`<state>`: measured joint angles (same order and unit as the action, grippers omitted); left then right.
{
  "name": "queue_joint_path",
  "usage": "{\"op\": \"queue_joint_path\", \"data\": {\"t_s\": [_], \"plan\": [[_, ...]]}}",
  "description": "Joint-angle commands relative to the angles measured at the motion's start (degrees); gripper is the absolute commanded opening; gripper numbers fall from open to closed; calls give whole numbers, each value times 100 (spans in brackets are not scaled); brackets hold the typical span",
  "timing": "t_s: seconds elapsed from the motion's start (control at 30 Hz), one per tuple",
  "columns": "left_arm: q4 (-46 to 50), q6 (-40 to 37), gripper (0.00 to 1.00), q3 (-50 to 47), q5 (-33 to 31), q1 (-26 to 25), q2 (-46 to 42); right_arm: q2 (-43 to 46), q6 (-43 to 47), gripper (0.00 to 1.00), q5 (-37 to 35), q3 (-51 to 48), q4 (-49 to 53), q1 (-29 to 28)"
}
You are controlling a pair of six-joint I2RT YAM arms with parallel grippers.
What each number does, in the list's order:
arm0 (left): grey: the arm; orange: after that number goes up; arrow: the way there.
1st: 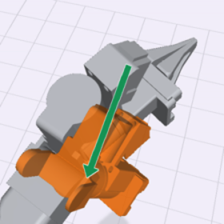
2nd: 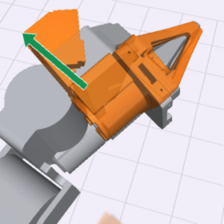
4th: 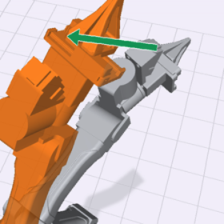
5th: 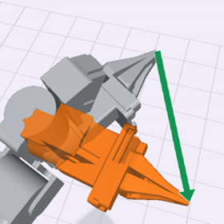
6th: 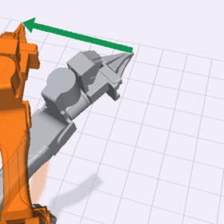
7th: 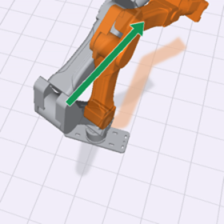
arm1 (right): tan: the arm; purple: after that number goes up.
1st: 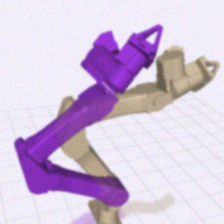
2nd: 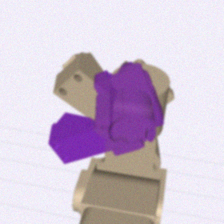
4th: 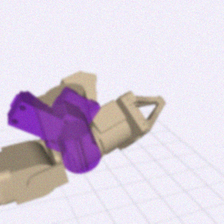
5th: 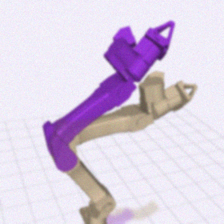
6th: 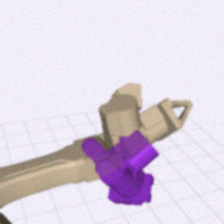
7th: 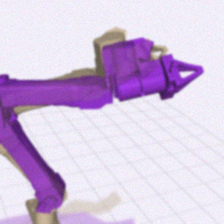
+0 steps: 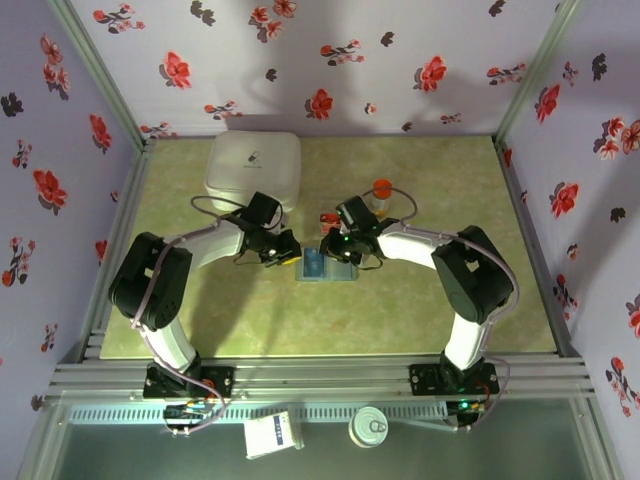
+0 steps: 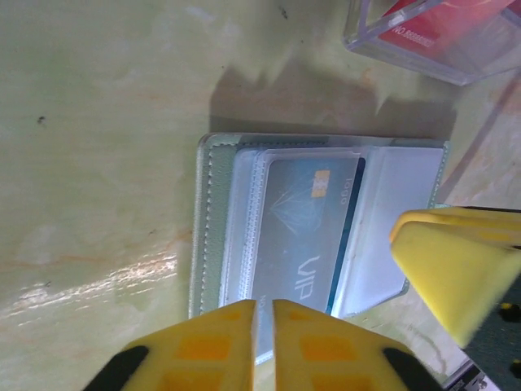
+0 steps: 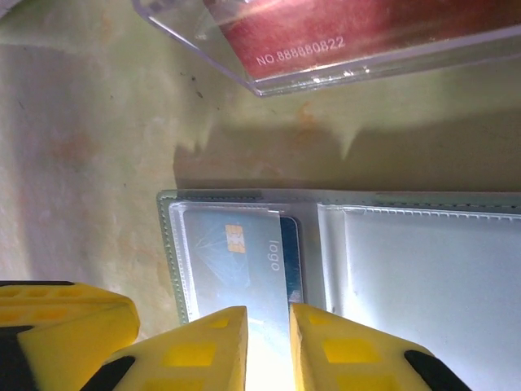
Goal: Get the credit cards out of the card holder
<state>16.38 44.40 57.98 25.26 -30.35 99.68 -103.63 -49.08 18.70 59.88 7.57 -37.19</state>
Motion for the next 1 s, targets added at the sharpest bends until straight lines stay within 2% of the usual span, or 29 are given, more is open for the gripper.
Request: {"op": "queue_joint_path", "data": {"t_s": [0.0,0.3,0.57,0.67,0.97], "plan": [[-123,-108,7,121,179,21,237,-146,4,22,164,160,-1,-43],[-139,-180,0,168,276,11,538,-281,-30,24,257,136,-74,-43],[40,-204,0,193,163,11,702,-255,8,21,272,129,-72,-43],[65,-214,0,188,142,14,711,-280,17,16,343,136,-124,-45],[91,-217,0,197,113,12,706,-409,-5,16,397,133,-190,-52]]}}
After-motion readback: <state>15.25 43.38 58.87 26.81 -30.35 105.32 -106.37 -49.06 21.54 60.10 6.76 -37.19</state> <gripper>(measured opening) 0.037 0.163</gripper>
